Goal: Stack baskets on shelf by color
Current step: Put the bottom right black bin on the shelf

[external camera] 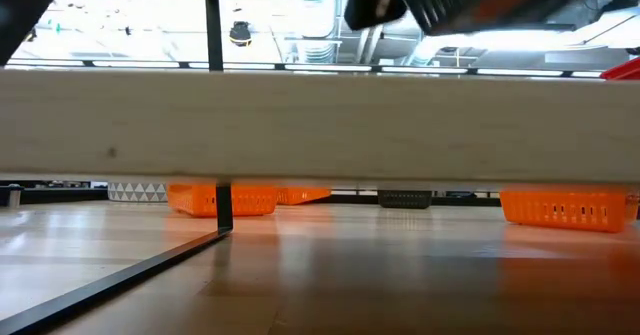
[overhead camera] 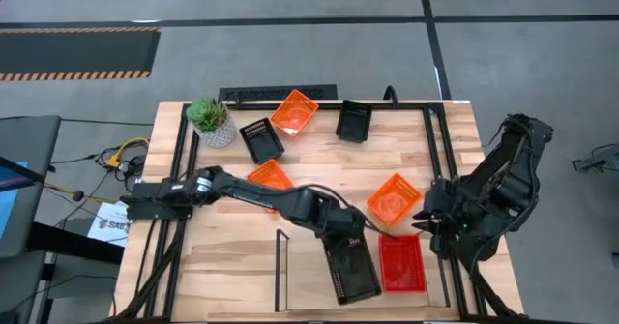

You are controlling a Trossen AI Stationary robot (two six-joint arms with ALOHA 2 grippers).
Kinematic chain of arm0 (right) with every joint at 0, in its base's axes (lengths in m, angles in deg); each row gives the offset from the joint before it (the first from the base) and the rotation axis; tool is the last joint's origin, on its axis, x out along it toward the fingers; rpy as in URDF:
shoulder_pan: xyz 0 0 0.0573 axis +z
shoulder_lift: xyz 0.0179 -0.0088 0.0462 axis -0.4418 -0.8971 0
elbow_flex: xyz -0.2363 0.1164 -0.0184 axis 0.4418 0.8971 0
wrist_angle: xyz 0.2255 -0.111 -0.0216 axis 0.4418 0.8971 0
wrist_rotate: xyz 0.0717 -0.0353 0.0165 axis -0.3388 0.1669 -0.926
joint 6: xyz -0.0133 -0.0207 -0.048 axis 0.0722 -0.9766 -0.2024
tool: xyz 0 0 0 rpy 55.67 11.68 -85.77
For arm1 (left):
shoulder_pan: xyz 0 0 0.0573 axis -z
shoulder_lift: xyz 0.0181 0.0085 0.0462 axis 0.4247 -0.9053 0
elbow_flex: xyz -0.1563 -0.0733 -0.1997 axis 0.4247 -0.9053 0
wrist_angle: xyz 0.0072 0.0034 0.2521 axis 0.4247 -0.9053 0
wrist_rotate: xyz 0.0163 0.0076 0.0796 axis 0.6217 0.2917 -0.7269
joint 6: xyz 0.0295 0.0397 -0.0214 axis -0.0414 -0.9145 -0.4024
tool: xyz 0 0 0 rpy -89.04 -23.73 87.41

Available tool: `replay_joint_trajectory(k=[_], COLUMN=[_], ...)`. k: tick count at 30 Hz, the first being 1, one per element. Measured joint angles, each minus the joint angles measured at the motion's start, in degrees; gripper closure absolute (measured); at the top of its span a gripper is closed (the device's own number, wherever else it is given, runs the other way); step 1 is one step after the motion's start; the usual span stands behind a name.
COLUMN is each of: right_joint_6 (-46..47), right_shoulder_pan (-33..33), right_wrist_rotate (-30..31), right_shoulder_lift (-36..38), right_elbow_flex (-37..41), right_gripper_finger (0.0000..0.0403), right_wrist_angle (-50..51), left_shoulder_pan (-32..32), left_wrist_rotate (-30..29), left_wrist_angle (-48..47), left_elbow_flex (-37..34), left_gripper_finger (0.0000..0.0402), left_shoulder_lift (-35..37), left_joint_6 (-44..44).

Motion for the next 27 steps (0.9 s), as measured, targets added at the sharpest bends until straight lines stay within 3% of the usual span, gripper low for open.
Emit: replay_joint_trajectory(k=[12,27], right_joint_6=[0.0,0.15], right_shoulder_pan=[3.64,4.31], right_wrist_rotate=[0.1,0.19], right_shoulder_lift=[0.0,0.0], right_elbow_flex=[0.0,0.0], right_gripper_finger=[0.0284,0.0284], right_wrist_angle=[-0.03,0.48], left_shoulder_pan=[-0.44,-3.46], left_wrist_rotate=[1.51,6.42], left_wrist_angle=[-0.38,-0.42], left_elbow_flex=[-0.07,-0.13], left_gripper_finger=[0.0401,0.0402], left_shoulder_lift=[-4.92,-4.89], left_joint_6=[2.71,-3.89])
